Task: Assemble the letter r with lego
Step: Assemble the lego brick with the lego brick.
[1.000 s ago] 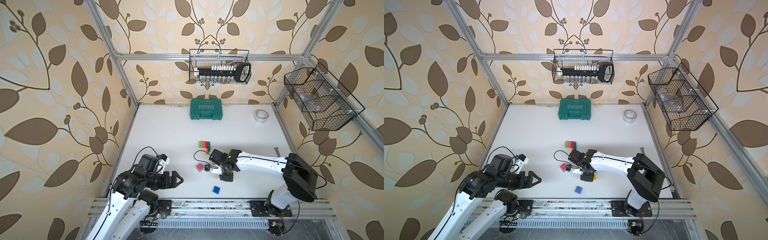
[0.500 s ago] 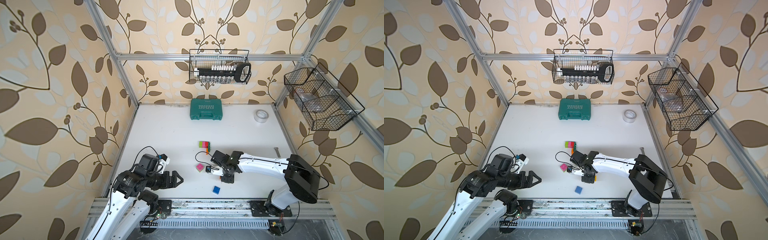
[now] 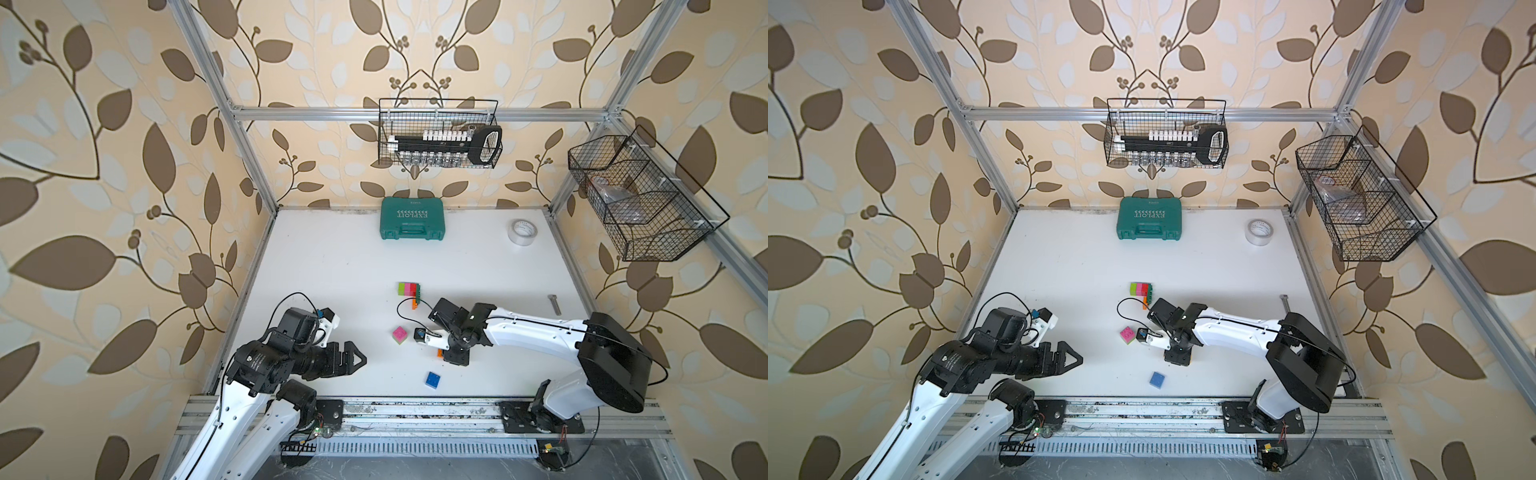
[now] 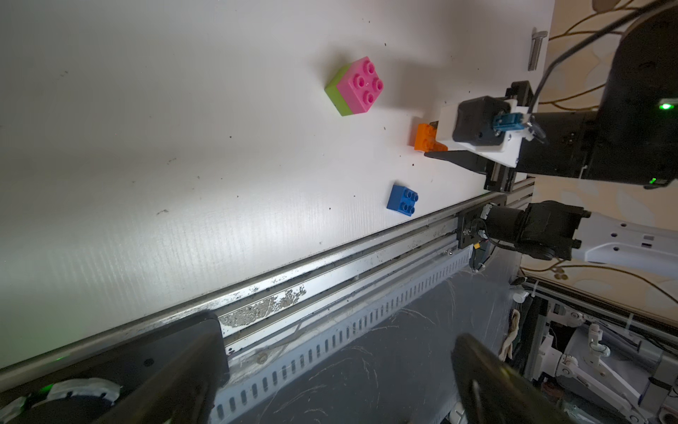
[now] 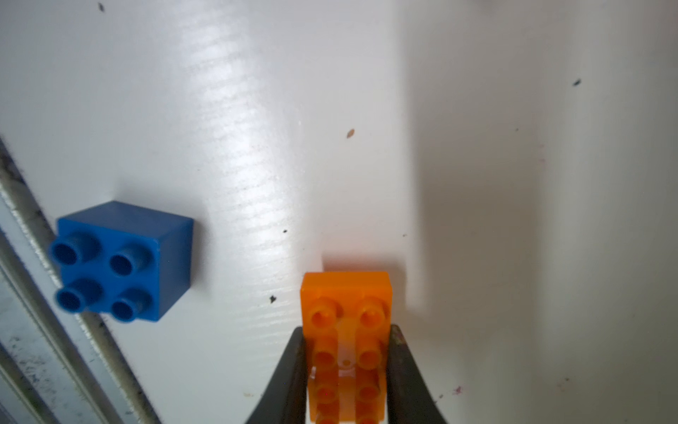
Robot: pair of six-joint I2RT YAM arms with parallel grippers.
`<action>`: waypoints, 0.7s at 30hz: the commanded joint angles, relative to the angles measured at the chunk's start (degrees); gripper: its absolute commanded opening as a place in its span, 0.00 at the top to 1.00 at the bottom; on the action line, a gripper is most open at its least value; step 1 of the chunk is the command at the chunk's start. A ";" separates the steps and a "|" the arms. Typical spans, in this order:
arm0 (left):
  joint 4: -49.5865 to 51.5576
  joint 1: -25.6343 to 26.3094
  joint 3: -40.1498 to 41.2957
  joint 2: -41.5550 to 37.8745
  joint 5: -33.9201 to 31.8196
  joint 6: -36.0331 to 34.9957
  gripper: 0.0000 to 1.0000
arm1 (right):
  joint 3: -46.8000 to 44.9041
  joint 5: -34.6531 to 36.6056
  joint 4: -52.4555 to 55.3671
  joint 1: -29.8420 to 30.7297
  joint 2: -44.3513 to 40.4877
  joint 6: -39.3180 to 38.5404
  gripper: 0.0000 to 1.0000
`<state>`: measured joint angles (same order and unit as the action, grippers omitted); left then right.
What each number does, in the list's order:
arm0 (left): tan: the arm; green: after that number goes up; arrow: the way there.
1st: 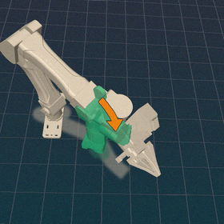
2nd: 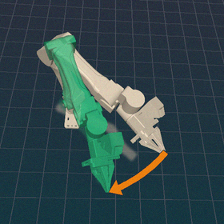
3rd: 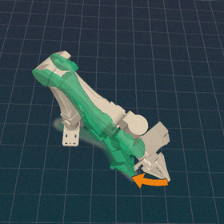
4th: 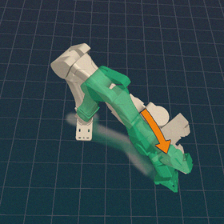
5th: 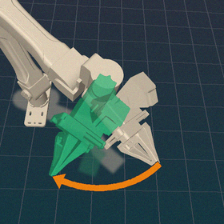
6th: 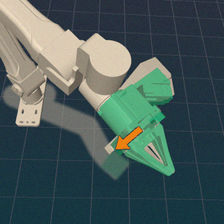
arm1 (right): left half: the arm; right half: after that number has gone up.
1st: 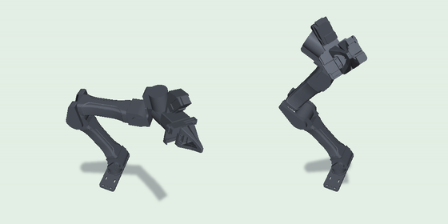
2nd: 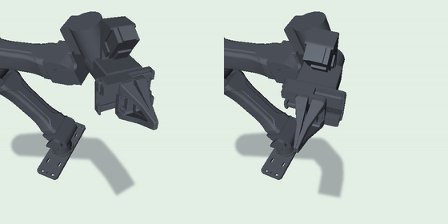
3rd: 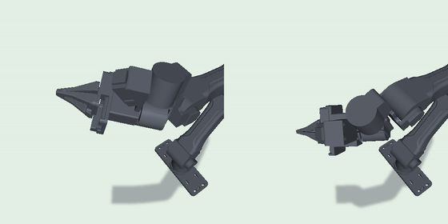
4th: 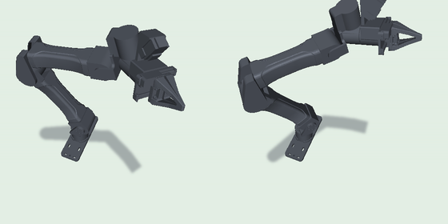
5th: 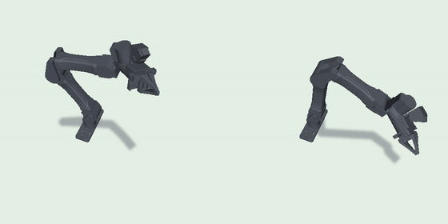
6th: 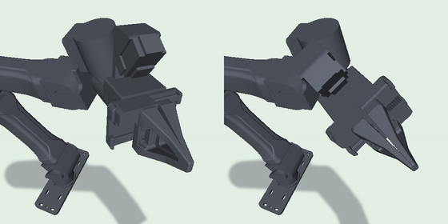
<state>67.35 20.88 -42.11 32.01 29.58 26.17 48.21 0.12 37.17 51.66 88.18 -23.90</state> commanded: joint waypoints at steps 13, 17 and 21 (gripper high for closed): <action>-0.65 -0.76 0.13 0.51 -0.84 0.87 0.01 | -3.01 -0.57 -2.92 -0.40 2.29 -0.20 1.00; -0.69 -0.76 0.13 0.52 -0.91 0.85 0.01 | -2.14 0.22 -1.69 -0.42 2.00 -0.03 1.00; -0.56 -0.76 0.01 0.59 -1.34 1.18 0.01 | 0.33 1.82 1.72 -0.43 0.34 0.19 1.00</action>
<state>67.35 20.88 -42.11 32.01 29.45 27.22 47.77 0.25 35.09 51.57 88.58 -23.86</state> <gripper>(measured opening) 0.989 0.261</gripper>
